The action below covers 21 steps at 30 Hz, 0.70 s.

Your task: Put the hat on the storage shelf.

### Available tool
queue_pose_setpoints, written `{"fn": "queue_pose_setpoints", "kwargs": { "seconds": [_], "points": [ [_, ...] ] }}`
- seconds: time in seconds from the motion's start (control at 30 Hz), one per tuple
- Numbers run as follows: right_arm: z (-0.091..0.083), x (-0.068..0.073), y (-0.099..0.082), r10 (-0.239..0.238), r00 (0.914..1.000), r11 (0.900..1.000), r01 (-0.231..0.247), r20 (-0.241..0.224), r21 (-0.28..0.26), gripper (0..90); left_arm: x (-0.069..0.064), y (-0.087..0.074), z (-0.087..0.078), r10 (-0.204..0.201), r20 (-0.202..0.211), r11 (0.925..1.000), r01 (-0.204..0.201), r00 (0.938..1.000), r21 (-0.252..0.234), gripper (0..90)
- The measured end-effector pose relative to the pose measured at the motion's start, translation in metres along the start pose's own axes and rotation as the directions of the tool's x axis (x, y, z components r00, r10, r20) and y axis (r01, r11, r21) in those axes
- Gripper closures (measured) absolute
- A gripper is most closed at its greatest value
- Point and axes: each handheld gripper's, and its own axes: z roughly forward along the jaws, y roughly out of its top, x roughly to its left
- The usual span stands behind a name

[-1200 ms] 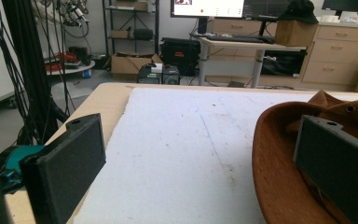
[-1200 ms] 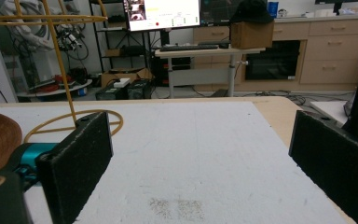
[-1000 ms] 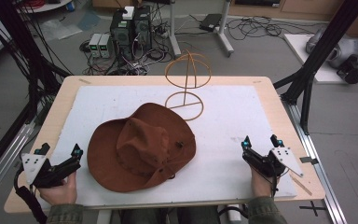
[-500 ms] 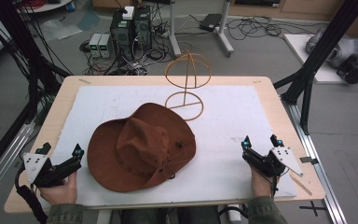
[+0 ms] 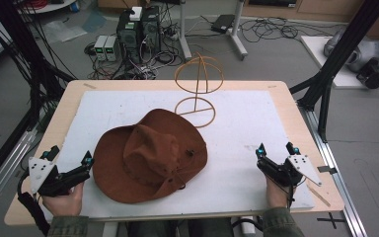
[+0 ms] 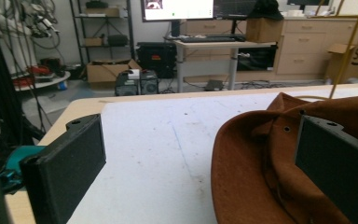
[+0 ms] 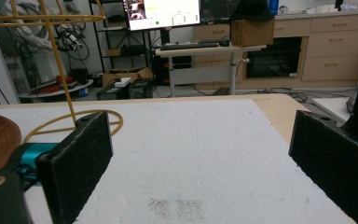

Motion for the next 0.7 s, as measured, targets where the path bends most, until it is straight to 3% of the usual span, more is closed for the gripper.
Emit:
{"fn": "queue_pose_setpoints", "kwargs": {
  "seconds": [0.2,0.33,0.53,0.63,0.7],
  "points": [
    [0.001,0.0,0.0,0.005,1.0,1.0,-0.005,-0.002,0.002,5.3,-0.005,0.008,0.005,-0.004,0.064,0.9994,0.001,0.998,0.035,2.5],
    [0.001,0.0,0.0,0.001,1.0,1.0,-0.001,-0.001,0.003,5.3,-0.015,0.018,0.012,0.033,0.146,0.9962,-0.045,0.9887,0.074,2.5],
    [0.001,0.001,0.0,-0.007,1.0,1.0,0.007,-0.006,0.006,5.3,-0.031,0.041,0.021,0.076,0.273,0.9868,-0.111,0.9591,0.117,2.5],
    [0.002,0.001,-0.001,-0.003,0.9999,0.9999,0.003,-0.012,0.01,5.3,-0.04,0.049,0.025,0.094,0.334,0.9814,-0.144,0.9378,0.128,2.5],
    [0.002,0.001,-0.001,-0.004,0.9998,0.9999,0.004,-0.017,0.011,5.3,-0.048,0.053,0.029,0.104,0.389,0.9717,-0.177,0.9151,0.156,2.5]
  ]
}}
